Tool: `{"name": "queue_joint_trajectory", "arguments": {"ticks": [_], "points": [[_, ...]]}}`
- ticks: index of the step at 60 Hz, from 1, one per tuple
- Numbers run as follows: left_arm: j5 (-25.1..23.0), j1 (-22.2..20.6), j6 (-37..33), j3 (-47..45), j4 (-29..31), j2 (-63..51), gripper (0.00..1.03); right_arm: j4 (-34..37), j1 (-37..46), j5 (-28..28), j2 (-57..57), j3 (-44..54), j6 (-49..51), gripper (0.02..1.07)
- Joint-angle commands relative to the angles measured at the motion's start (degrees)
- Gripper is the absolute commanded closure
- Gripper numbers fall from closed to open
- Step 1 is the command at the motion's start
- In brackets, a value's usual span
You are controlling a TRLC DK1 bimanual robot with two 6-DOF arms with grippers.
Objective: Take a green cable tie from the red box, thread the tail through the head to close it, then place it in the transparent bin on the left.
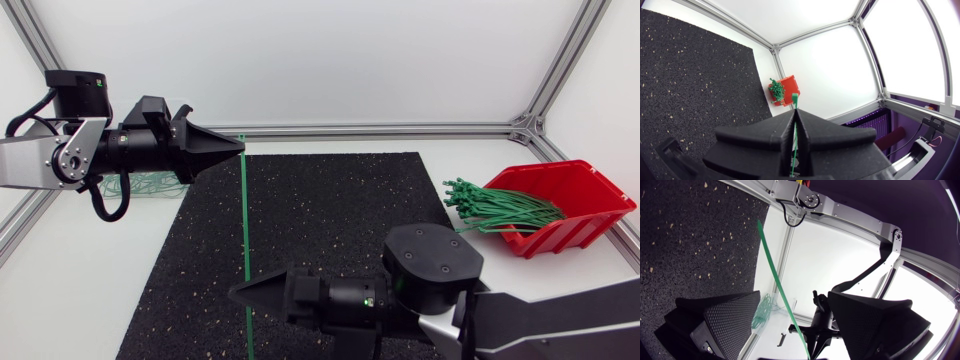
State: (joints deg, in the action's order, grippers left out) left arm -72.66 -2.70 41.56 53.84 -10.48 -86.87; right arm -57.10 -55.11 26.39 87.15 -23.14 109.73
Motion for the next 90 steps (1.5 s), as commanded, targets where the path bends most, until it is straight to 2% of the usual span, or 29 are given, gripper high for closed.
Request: {"name": "queue_joint_trajectory", "arguments": {"ticks": [1, 17, 31, 41, 51, 90], "points": [[-0.9, -0.38, 0.27, 1.26, 0.29, -0.76, 1.0, -0.99, 0.27, 1.21, 1.79, 1.43, 0.31, 0.11], [-0.37, -1.87, 0.27, 1.26, 0.37, -2.34, 1.0, -0.91, 2.03, 4.72, 5.31, 1.87, -1.19, 0.12], [-0.11, -1.96, 0.36, 1.61, 0.37, -3.04, 1.0, -0.99, 2.55, 6.39, 4.34, 2.57, -1.19, 0.28], [0.42, -2.05, 0.36, 1.79, 0.37, -3.13, 1.0, -0.82, 2.55, 7.53, 3.81, 3.01, -0.84, 0.51], [0.77, -2.4, 0.36, 1.7, 0.37, -3.48, 1.0, -0.73, 2.2, 7.62, 4.16, 3.01, -0.22, 0.87], [0.86, -2.66, 0.27, 1.97, 0.37, -4.18, 1.0, -0.56, -0.17, 5.86, 5.48, 2.04, 0.22, 0.9]]}}
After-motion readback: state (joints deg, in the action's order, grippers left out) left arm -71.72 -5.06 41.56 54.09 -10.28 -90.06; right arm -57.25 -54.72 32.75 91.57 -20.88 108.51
